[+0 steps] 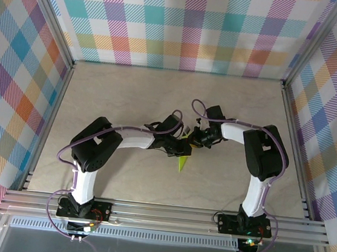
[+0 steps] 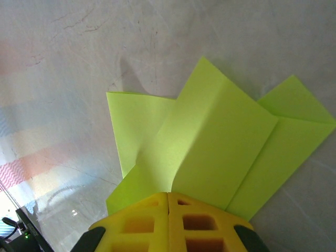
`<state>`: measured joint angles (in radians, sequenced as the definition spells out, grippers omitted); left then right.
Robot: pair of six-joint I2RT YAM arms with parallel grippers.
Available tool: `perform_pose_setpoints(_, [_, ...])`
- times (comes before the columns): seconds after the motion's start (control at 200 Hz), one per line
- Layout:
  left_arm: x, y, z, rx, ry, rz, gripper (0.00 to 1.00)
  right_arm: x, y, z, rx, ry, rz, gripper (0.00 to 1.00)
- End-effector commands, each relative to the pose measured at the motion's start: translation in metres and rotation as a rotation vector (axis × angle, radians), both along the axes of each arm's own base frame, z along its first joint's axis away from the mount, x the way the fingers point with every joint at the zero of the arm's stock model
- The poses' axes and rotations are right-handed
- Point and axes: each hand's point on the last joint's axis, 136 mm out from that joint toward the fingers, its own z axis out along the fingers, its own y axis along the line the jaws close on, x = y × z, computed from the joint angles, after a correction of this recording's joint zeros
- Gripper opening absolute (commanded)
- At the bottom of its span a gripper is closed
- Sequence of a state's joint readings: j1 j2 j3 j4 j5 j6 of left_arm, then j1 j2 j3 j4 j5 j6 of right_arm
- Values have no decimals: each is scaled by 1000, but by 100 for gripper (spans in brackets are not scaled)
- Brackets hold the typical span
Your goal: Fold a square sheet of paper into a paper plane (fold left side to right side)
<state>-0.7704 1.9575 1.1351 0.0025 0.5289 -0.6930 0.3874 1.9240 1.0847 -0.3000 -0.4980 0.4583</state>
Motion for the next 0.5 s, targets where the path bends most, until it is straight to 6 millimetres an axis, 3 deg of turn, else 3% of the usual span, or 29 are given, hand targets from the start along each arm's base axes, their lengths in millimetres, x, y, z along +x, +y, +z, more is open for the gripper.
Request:
perform_pose_setpoints(0.0, [1,-3,-4,5,23,-22,0,-16,-18,-34,-110,79,-6,0])
perform_pose_setpoints(0.495, [-16,14,-31,65,65,-24,0,-16,-25,-44,-163,90,0,0])
